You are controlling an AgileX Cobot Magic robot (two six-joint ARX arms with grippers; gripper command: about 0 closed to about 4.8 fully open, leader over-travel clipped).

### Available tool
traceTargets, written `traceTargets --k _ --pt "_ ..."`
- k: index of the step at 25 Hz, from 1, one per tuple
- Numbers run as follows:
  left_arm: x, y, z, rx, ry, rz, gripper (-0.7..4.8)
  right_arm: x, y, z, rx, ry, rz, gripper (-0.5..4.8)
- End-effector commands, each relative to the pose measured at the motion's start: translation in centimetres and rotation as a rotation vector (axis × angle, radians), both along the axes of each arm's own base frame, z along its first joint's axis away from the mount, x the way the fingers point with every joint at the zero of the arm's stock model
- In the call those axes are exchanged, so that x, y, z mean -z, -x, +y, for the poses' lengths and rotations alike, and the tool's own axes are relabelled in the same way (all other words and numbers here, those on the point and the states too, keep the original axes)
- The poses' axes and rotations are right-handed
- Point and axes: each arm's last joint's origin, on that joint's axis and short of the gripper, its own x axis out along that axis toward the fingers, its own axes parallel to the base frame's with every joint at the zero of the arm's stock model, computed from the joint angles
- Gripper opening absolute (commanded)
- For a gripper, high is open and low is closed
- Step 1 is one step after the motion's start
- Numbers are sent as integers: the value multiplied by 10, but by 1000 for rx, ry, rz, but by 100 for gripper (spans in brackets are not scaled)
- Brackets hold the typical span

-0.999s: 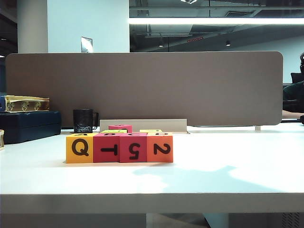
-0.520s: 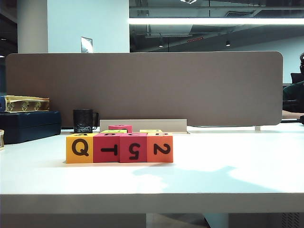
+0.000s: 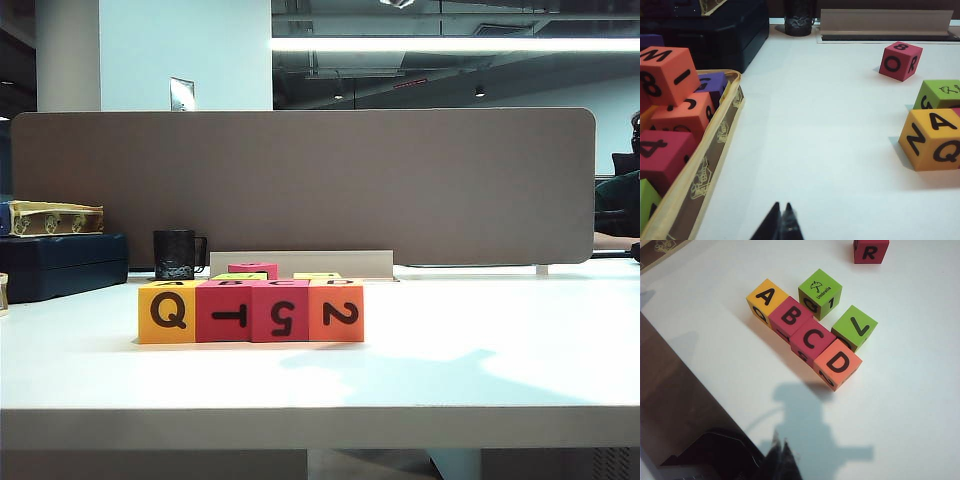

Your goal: Select the appropriate blocks from the scattered letter blocks on the table and arrange them in a row to spell out "ABCD".

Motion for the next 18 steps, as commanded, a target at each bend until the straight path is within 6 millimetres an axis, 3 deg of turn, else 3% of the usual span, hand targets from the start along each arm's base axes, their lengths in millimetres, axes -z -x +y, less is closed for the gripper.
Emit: traceTargets --k 1,5,12,18 --pt "1 0 0 0 0 8 -6 -3 0 0 -1 -16 -18 -1" --pt "1 0 0 0 0 8 -6 -3 -1 -1 4 31 -54 -1" --pt "1 0 0 0 0 9 -6 -1 -34 -19 193 -75 -250 -1" --pt "1 0 0 0 0 9 -6 37 -40 -84 435 -142 -400 -1"
